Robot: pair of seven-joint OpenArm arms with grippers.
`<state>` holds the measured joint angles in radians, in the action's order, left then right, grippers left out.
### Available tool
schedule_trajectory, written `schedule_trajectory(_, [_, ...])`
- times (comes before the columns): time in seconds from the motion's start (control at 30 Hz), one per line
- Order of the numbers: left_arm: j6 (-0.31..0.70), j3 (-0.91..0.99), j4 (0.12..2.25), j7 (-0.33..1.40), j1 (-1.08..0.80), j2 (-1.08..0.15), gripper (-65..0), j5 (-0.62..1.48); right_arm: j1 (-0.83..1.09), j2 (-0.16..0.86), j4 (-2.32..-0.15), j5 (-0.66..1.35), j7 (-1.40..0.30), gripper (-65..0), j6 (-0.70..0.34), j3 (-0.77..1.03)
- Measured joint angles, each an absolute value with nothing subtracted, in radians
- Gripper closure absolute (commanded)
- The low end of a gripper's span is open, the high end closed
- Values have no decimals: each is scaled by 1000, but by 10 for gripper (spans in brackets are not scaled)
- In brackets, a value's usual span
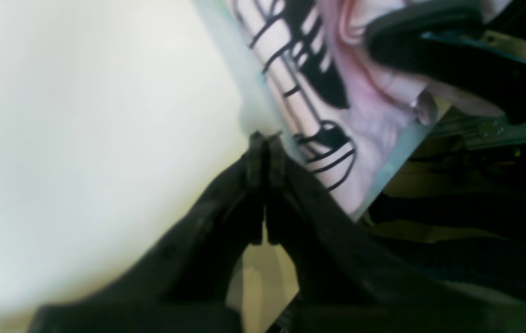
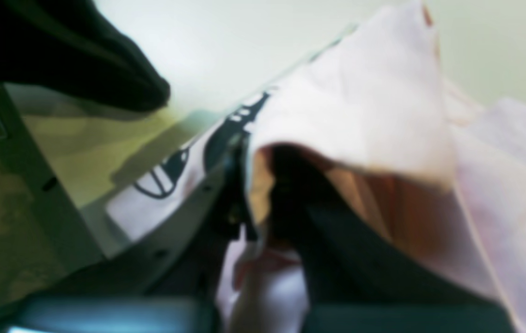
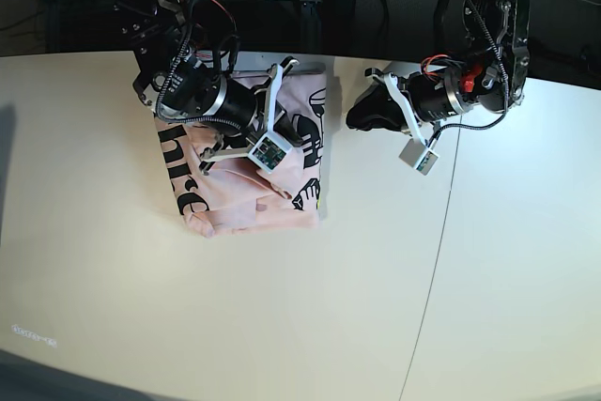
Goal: Fold the T-shirt properly
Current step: 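Grasp the stack edge with the right gripper and fold it over the stack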
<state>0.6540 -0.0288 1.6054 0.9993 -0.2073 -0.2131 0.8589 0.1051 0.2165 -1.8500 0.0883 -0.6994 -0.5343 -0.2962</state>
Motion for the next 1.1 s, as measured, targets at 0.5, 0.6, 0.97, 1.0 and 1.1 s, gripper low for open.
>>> schedule_trajectory(0.5, [656, 8, 1610, 1058, -205, -216, 0, 910, -45, 133, -1700, 45, -695, 0, -533, -297])
schedule_trajectory(0.6, [668, 7, 1610, 1059, -205, -228, 0, 941, -44, 133, -1679, 77, -696, 0, -533, -297])
schedule_trajectory(0.97, [670, 11, 1610, 1059, -205, -344, 0, 992, -44, 43, -1677, 126, -676, -174, -532, -297])
schedule_trajectory(1.0, [670, 11, 1610, 1059, -205, -349, 0, 992, -44, 35, -1677, 127, -665, -224, -532, -297])
schedule_trajectory(1.1, [670, 12, 1610, 1059, -205, -358, 0, 993, -45, 19, -1677, 127, -630, -328, -532, -297])
